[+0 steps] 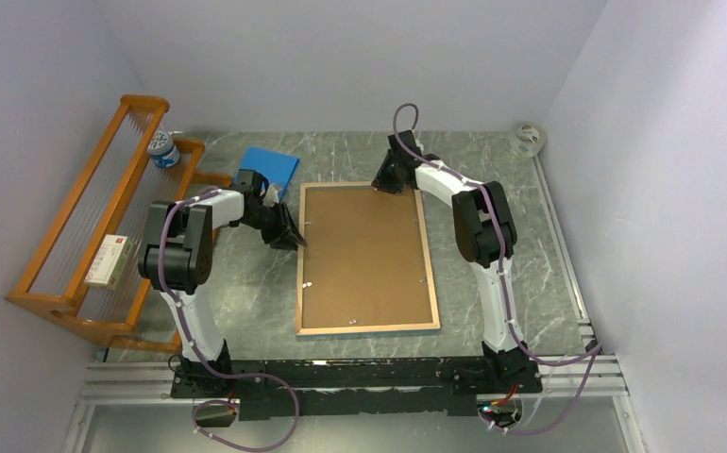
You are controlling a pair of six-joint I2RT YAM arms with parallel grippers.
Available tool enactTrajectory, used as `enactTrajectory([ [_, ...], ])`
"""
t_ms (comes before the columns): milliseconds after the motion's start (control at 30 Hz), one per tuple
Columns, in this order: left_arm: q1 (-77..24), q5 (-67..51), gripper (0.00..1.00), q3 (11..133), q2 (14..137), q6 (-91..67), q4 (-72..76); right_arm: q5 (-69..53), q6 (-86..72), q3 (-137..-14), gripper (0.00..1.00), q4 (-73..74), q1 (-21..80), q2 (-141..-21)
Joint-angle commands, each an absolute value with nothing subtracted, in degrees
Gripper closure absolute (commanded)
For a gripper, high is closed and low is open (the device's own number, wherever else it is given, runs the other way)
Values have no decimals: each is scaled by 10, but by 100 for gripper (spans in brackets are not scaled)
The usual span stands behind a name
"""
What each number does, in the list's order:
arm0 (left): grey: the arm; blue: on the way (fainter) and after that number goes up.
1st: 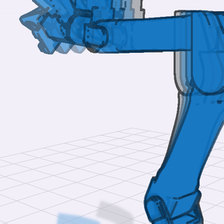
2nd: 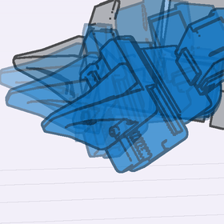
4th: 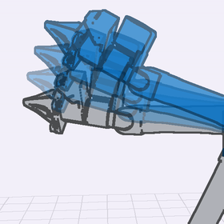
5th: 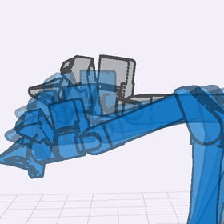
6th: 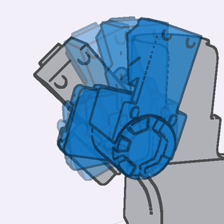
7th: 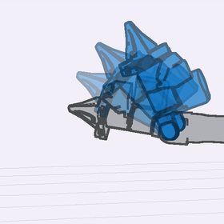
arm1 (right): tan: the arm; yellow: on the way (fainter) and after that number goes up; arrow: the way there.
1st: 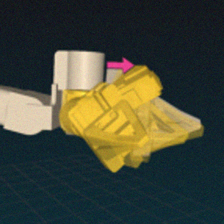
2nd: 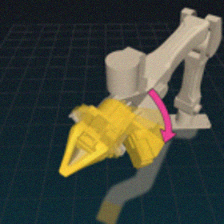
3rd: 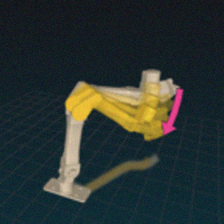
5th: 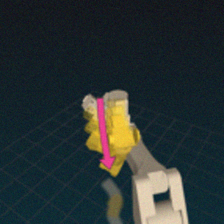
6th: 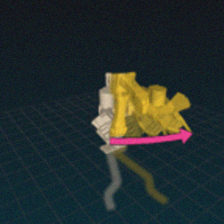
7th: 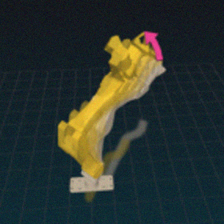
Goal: Put the photo into the frame
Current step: Install the photo frame at the center of the board.
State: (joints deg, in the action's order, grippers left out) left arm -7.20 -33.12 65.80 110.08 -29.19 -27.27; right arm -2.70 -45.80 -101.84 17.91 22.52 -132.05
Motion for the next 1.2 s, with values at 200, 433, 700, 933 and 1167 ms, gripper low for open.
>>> enactTrajectory([
  [200, -77, -301, 66, 646, 1108, -278, -287, -91, -555, -969, 75, 144, 222, -1348],
  [433, -77, -296, 64, 649, 1102, -279, -289, -44, -523, -955, 63, 167, 217, -1274],
  [700, -77, -288, 63, 651, 1100, -279, -289, -106, -477, -942, 57, 161, 236, -1221],
  [933, -77, -298, 68, 646, 1100, -286, -281, -184, -491, -921, 68, 96, 291, -1239],
  [1167, -78, -292, 71, 639, 1096, -288, -284, -223, -532, -924, 73, 45, 333, -1267],
])
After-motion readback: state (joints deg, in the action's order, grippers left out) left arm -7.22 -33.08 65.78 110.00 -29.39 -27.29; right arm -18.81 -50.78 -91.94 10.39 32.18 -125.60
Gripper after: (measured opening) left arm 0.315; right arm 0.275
